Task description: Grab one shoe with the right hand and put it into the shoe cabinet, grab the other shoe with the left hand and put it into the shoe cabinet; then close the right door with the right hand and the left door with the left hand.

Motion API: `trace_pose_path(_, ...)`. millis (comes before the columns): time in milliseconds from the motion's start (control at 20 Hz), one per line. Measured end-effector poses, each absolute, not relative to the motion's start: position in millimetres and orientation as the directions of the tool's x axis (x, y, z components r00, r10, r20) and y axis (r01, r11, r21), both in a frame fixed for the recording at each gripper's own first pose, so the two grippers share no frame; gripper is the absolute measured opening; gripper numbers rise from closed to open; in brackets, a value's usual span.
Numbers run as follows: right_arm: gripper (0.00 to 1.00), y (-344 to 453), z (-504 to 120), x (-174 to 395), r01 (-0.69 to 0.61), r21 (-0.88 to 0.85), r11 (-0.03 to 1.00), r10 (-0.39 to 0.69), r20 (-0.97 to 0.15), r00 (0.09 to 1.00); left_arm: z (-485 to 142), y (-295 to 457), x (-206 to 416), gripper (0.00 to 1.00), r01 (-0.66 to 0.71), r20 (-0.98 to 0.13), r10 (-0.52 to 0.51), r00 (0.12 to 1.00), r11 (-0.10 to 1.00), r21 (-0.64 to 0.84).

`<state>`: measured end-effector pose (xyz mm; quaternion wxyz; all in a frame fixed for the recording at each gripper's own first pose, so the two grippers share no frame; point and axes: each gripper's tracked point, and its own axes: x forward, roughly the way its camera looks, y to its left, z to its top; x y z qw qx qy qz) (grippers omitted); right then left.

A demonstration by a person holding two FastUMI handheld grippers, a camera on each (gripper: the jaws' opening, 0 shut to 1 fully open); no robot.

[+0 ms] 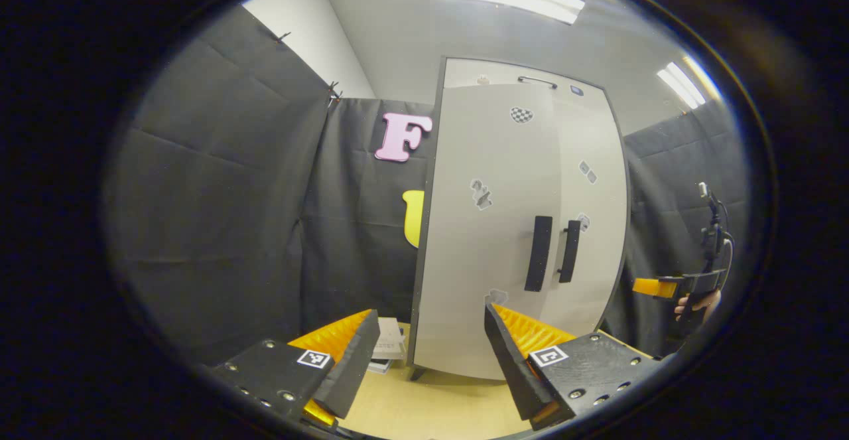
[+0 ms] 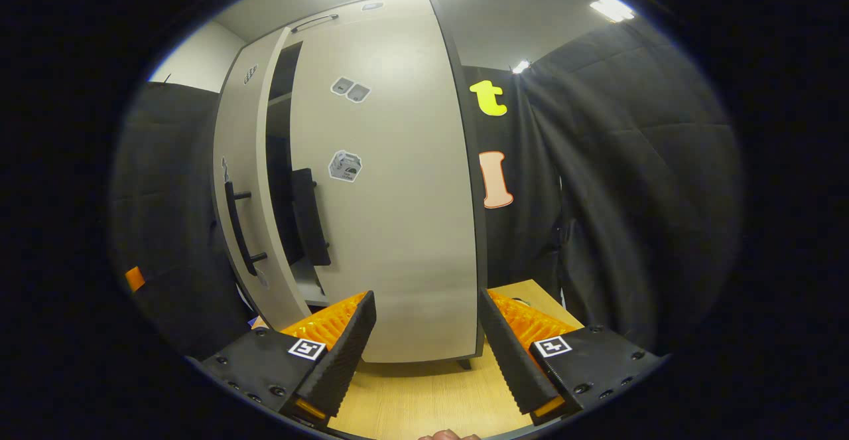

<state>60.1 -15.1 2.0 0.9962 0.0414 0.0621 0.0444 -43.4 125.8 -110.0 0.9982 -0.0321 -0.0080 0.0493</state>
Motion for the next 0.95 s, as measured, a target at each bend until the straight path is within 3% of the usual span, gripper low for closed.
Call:
trace_pose_path(750, 0.98, -10, -4, 60, -0.07, 0.068, 0.995, 0.079, -0.134, 0.988, -131, 130, -31, 0.92, -0.084, -0.017, 0.083, 0.996, 0.992, -0.094)
trace_pose_path(800, 0.98, -8, -3, 60, -0.073, 0.065, 0.995, 0.081, -0.135, 0.988, -133, 132, -30, 0.96, -0.088, -0.02, 0.086, 0.996, 0.991, -0.101)
trace_pose_path(950, 0.98, -6, -2, 60, -0.071, 0.048, 0.996, 0.077, -0.132, 0.988, -138, 139, -27, 0.92, -0.094, -0.025, 0.091, 0.996, 0.988, -0.124)
